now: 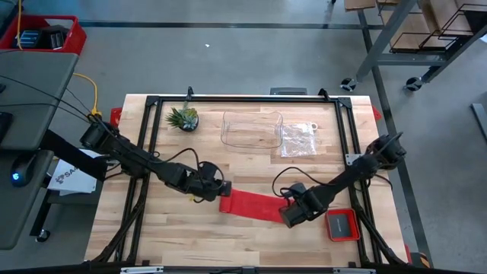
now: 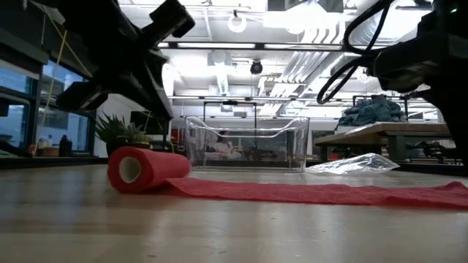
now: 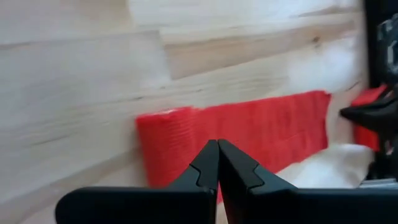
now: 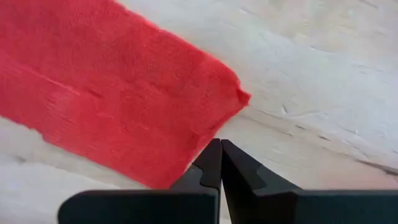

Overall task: Roll bandage
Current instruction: Roll the red bandage

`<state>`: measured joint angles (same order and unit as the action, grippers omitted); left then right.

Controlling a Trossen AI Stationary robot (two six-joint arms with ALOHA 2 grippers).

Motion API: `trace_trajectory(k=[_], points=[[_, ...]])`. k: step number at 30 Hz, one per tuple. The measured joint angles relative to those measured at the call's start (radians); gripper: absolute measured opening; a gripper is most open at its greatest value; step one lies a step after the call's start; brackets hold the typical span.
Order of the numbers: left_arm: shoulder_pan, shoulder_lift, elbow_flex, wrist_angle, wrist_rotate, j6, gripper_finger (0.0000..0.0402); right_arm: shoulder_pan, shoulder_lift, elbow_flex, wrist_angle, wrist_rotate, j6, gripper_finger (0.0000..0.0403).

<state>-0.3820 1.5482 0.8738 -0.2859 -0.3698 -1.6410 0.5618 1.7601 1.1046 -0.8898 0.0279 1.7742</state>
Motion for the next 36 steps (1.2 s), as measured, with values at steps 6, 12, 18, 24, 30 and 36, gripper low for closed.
trace_trajectory(k=[6,12,18,24,30,36], points=[[-0.039,0.000,0.000,-0.142,0.036,-0.049,0.0000,0.005,-0.023,0.000,-0.002,0.028,0.032,0.0000],[-0.068,0.038,-0.014,-0.216,0.066,-0.112,0.0000,0.004,-0.023,-0.006,0.102,0.030,0.010,0.0000],[-0.063,0.096,-0.024,-0.125,0.100,-0.120,0.0000,-0.013,-0.007,-0.007,0.196,0.074,-0.013,0.0000],[-0.063,0.165,-0.024,-0.021,0.120,-0.137,0.0000,-0.019,0.038,-0.008,0.211,0.080,-0.029,0.0000],[-0.071,0.174,-0.023,0.000,0.083,-0.189,0.0000,-0.019,0.038,-0.008,0.245,0.102,-0.055,0.0000],[-0.056,0.174,-0.023,0.009,0.072,-0.140,0.0000,-0.021,0.054,-0.008,0.232,0.105,-0.062,0.0000]])
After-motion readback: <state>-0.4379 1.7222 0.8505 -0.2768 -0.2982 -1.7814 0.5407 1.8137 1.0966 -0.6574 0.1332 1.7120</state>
